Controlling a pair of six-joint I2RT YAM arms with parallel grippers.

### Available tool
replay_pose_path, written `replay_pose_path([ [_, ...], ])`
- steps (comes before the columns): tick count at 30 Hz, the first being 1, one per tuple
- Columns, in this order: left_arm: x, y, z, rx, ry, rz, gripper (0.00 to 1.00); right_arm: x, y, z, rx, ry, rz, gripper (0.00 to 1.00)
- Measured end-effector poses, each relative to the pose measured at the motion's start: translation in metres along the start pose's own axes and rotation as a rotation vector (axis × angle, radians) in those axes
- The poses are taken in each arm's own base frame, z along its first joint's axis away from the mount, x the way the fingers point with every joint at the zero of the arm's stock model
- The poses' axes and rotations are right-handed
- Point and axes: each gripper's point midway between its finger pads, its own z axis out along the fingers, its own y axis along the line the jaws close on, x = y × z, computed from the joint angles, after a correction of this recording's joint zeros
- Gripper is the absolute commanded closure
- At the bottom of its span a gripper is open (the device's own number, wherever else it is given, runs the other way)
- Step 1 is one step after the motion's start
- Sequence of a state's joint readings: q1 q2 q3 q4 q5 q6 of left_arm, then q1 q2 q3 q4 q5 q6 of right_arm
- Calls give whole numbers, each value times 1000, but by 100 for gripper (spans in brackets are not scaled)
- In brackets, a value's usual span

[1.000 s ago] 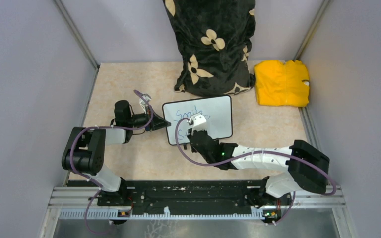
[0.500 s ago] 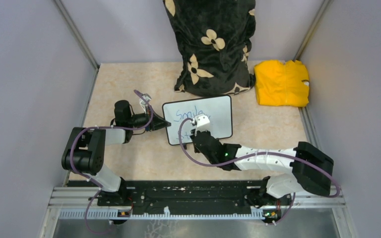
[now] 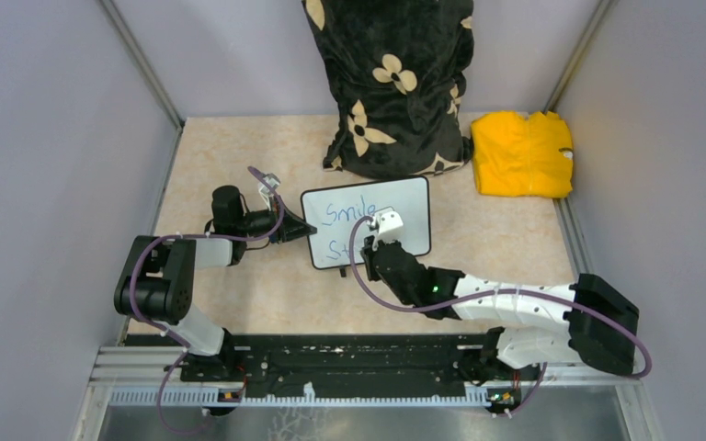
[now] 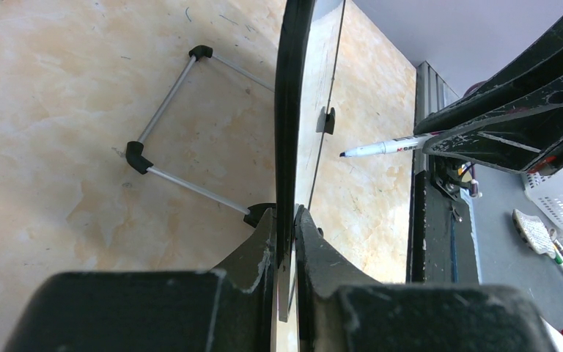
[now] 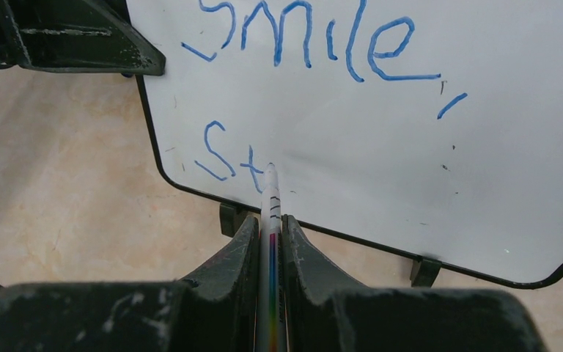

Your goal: Write a sentence on the whiteboard

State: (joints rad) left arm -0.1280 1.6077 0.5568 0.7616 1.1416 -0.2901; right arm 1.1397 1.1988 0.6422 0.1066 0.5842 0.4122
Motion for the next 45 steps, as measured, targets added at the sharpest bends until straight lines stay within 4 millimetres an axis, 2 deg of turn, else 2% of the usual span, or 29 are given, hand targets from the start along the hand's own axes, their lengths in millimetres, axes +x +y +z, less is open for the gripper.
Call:
replay_pose_path([
  [19,0,0,0,0,0,0,100,15,-14,11,76,31,-31,100],
  [45,0,1,0,-4,0,6,100,21,-1,18,38,65,-33,100],
])
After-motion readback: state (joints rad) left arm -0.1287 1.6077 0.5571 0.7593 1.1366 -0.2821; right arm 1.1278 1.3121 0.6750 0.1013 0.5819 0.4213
